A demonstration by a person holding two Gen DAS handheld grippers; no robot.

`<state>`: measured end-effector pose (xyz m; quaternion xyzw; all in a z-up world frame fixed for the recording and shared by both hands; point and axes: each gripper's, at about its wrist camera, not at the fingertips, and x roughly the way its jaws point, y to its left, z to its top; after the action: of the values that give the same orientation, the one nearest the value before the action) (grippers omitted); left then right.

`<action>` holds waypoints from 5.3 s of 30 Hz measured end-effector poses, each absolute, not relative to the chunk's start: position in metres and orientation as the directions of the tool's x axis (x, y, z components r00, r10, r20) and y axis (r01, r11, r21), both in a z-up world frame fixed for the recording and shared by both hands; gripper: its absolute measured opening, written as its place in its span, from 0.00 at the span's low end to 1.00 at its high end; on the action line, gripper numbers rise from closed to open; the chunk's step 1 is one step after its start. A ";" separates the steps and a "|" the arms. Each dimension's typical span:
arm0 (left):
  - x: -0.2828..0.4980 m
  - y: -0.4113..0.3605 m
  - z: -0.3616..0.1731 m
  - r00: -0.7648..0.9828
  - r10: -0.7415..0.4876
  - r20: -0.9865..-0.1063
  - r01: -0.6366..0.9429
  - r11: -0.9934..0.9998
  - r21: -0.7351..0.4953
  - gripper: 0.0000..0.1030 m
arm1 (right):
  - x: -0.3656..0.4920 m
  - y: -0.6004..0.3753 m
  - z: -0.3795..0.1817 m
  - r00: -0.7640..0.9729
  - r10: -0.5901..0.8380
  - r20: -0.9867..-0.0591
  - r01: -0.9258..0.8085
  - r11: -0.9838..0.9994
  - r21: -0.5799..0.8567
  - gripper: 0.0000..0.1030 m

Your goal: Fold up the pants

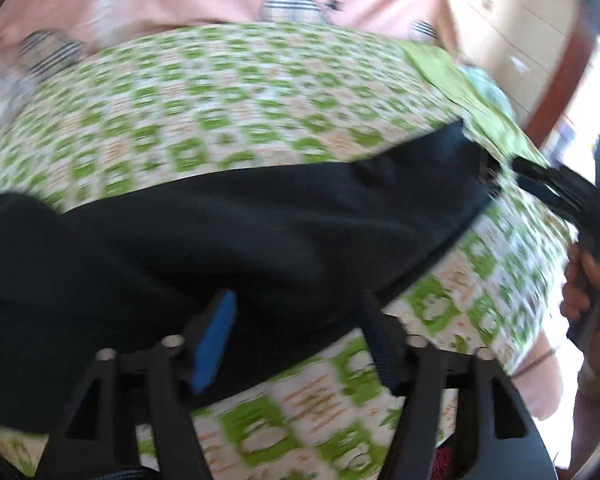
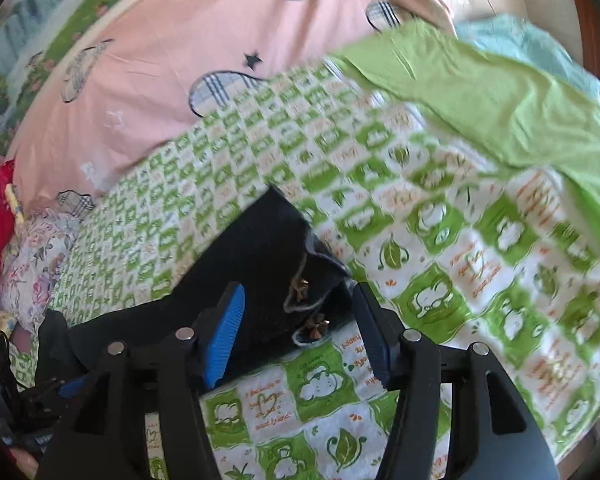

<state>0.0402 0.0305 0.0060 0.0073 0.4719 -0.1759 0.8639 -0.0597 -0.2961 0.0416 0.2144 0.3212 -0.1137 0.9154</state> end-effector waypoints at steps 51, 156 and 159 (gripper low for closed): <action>0.127 0.227 0.051 0.431 -0.050 -0.901 -0.251 0.952 -0.173 0.04 | 0.055 0.001 0.002 0.411 0.534 -0.739 -0.603 0.767 0.218 0.06; -0.016 0.378 0.002 0.759 0.007 -0.651 -0.342 0.856 -0.388 0.21 | 0.145 0.101 -0.021 0.661 0.252 -0.707 -0.466 0.876 -0.123 0.09; -0.010 0.378 -0.012 0.716 0.037 -0.698 -0.372 0.865 -0.335 0.25 | 0.157 0.095 -0.033 0.651 0.223 -0.725 -0.416 0.904 -0.096 0.08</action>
<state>-0.0101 0.3780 -0.0123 -0.2329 0.3594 0.1141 0.8964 0.1571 0.0953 -0.0332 -0.1279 0.3778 0.1777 0.8997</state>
